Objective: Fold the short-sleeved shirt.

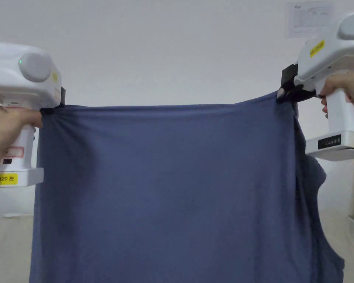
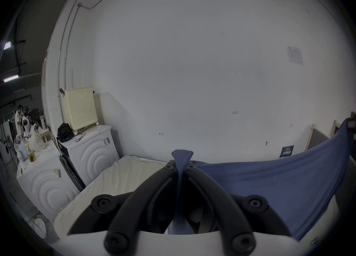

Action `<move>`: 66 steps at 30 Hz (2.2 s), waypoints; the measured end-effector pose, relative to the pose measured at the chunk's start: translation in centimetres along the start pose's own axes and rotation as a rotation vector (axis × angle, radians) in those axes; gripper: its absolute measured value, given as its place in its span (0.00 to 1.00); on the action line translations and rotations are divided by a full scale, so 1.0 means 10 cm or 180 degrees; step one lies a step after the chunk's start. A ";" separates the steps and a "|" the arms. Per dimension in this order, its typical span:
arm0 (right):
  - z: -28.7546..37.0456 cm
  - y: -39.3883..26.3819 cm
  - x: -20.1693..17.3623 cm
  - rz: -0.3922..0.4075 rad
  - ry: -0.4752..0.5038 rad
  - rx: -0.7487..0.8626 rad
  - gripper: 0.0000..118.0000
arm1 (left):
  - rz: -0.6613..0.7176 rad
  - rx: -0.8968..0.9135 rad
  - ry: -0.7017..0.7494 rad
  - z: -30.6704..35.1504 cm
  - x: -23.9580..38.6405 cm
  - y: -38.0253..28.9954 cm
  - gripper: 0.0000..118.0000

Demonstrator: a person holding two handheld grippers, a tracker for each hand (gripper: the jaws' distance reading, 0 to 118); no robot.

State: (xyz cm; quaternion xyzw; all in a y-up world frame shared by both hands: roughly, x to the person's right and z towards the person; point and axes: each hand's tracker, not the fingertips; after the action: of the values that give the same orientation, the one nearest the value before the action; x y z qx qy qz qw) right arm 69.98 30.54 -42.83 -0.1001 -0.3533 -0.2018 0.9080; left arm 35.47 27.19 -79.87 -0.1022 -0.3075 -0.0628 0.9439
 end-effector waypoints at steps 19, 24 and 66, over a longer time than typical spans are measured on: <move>-0.12 -0.07 -0.20 0.0260 0.0072 0.0115 0.01 | 0.0084 0.0267 0.0047 -0.05 -0.05 -0.03 0.03; -0.51 -0.99 0.02 0.0276 0.0034 -0.0343 0.01 | -0.0080 -0.0233 0.0035 -0.38 0.14 -1.06 0.03; 2.38 -6.09 1.08 -0.0346 -0.0387 -0.1582 0.13 | -0.0079 -0.1747 -0.0228 2.79 -0.93 -5.36 0.21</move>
State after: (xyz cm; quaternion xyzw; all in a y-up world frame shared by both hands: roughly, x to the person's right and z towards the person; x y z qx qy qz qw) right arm 36.30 -19.63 -15.65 -0.3130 -0.3516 -0.3244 0.8204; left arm 2.46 -17.86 -55.09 -0.3525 -0.3134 -0.1518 0.8686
